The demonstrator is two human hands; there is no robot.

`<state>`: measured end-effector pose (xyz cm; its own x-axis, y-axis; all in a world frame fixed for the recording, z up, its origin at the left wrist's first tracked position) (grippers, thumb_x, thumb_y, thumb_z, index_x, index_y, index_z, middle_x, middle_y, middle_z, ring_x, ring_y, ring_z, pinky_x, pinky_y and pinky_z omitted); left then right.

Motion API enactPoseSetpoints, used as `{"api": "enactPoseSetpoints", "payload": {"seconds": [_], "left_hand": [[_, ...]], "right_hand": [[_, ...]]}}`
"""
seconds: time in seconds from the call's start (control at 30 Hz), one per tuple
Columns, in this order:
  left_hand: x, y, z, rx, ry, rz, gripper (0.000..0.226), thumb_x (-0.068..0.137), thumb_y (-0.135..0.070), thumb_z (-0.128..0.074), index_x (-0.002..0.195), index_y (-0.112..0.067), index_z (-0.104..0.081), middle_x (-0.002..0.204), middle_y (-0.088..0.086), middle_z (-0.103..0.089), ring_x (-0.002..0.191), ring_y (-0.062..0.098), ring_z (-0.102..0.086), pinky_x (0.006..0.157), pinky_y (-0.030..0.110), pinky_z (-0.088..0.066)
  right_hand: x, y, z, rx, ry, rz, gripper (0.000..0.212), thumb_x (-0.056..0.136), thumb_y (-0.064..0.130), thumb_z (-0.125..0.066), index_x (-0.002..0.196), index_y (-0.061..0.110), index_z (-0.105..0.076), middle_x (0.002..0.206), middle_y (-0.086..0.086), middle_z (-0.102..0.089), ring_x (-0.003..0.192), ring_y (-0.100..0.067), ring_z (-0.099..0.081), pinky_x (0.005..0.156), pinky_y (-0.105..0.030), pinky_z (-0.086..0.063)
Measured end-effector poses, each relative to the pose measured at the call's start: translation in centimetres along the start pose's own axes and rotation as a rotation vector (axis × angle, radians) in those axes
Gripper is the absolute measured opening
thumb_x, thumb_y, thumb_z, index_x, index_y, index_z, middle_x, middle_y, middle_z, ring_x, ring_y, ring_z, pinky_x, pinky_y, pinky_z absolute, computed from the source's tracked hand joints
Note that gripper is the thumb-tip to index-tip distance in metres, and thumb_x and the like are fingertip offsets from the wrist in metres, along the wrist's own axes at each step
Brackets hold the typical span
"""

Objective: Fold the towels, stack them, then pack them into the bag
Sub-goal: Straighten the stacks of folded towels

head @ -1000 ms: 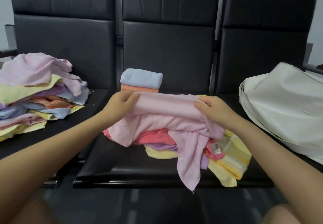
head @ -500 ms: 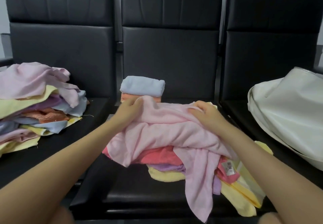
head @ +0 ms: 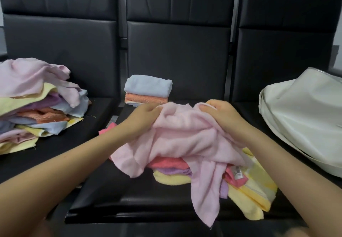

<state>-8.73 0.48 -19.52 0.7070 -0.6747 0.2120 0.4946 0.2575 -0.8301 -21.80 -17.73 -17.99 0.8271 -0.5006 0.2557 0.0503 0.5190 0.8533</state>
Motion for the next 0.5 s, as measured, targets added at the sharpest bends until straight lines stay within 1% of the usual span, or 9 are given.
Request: {"api": "enactPoseSetpoints", "payload": {"seconds": [0.03, 0.1, 0.17, 0.23, 0.3, 0.37, 0.4, 0.43, 0.5], "left_hand": [[-0.3, 0.7, -0.4, 0.010, 0.063, 0.056, 0.036, 0.097, -0.035, -0.051, 0.081, -0.007, -0.066, 0.080, 0.000, -0.064, 0.077, 0.014, -0.055, 0.079, 0.035, -0.048], [-0.9, 2.3, -0.9, 0.165, 0.170, 0.149, 0.036, 0.095, -0.035, -0.051, 0.073, -0.007, -0.057, 0.075, 0.004, -0.054, 0.072, 0.017, -0.047, 0.072, 0.035, -0.044], [-1.4, 3.2, -0.6, 0.319, 0.191, 0.171, 0.036, 0.097, -0.031, -0.047, 0.070, -0.007, -0.047, 0.071, 0.007, -0.046, 0.069, 0.018, -0.041, 0.065, 0.033, -0.036], [-1.6, 3.0, 0.2, 0.383, 0.138, 0.109, 0.038, 0.097, -0.028, -0.046, 0.071, -0.001, -0.049, 0.070, 0.008, -0.047, 0.068, 0.018, -0.042, 0.065, 0.033, -0.036], [-1.8, 2.4, 0.9, 0.375, 0.072, 0.039, 0.037, 0.098, -0.027, -0.046, 0.069, -0.003, -0.047, 0.068, 0.006, -0.048, 0.066, 0.016, -0.041, 0.063, 0.033, -0.035], [-1.9, 2.0, 1.4, 0.357, 0.024, -0.020, 0.037, 0.098, -0.024, -0.047, 0.066, -0.005, -0.045, 0.070, 0.007, -0.049, 0.065, 0.017, -0.042, 0.064, 0.032, -0.035], [-1.8, 2.0, 1.6, 0.363, 0.005, -0.050, 0.036, 0.098, -0.023, -0.047, 0.068, -0.003, -0.047, 0.073, 0.010, -0.052, 0.068, 0.019, -0.045, 0.067, 0.033, -0.038], [-1.7, 2.2, 1.8, 0.365, -0.011, -0.073, 0.036, 0.098, -0.023, -0.047, 0.072, 0.001, -0.051, 0.079, 0.013, -0.056, 0.073, 0.021, -0.049, 0.073, 0.036, -0.041], [-1.3, 2.7, 2.0, 0.333, -0.024, -0.089, 0.034, 0.098, -0.024, -0.047, 0.080, 0.004, -0.056, 0.086, 0.014, -0.059, 0.081, 0.023, -0.054, 0.080, 0.041, -0.044]], "right_hand": [[-0.3, -0.4, -0.7, -0.114, 0.095, -0.064, 0.028, 0.093, 0.030, -0.058, 0.067, 0.019, -0.060, 0.066, 0.010, -0.057, 0.064, -0.004, -0.055, 0.058, -0.020, -0.040], [-0.9, -2.0, -1.5, -0.471, 0.241, -0.156, 0.028, 0.094, 0.034, -0.053, 0.070, 0.020, -0.059, 0.076, 0.005, -0.057, 0.081, -0.013, -0.063, 0.062, -0.024, -0.041], [-2.1, -3.0, -1.2, -0.560, 0.323, -0.189, 0.032, 0.094, 0.042, -0.050, 0.073, 0.022, -0.063, 0.083, 0.003, -0.064, 0.084, -0.017, -0.061, 0.070, -0.029, -0.047], [-2.7, -2.8, 0.0, -0.509, 0.264, -0.121, 0.040, 0.092, 0.045, -0.052, 0.072, 0.014, -0.066, 0.076, 0.000, -0.065, 0.075, -0.014, -0.058, 0.072, -0.036, -0.048], [-2.6, -2.1, 1.4, -0.463, 0.145, -0.019, 0.046, 0.092, 0.041, -0.056, 0.068, 0.001, -0.057, 0.063, -0.002, -0.052, 0.063, -0.014, -0.046, 0.062, -0.036, -0.041], [-2.4, -1.5, 2.5, -0.391, 0.026, 0.038, 0.047, 0.092, 0.033, -0.058, 0.068, -0.005, -0.047, 0.062, -0.004, -0.039, 0.062, -0.014, -0.036, 0.059, -0.034, -0.031], [-2.1, -1.7, 2.8, -0.360, -0.008, 0.048, 0.046, 0.092, 0.030, -0.058, 0.068, -0.006, -0.044, 0.063, -0.006, -0.037, 0.062, -0.015, -0.033, 0.060, -0.033, -0.030], [-2.0, -1.8, 3.0, -0.343, -0.034, 0.051, 0.045, 0.092, 0.028, -0.059, 0.068, -0.007, -0.044, 0.064, -0.009, -0.036, 0.062, -0.016, -0.033, 0.060, -0.033, -0.030], [-2.1, -2.7, 2.9, -0.336, -0.031, 0.028, 0.044, 0.091, 0.030, -0.060, 0.074, -0.010, -0.052, 0.069, -0.019, -0.043, 0.065, -0.017, -0.040, 0.062, -0.033, -0.034]]}}
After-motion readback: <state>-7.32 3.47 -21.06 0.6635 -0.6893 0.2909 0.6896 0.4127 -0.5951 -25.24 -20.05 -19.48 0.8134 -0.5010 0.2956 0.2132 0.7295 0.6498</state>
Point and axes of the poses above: each hand's wrist, its own x-axis towards the middle knuckle, its own z-axis out of the back of the hand, y = z × x, the point moved 7 cm from there along x, towards the middle knuckle
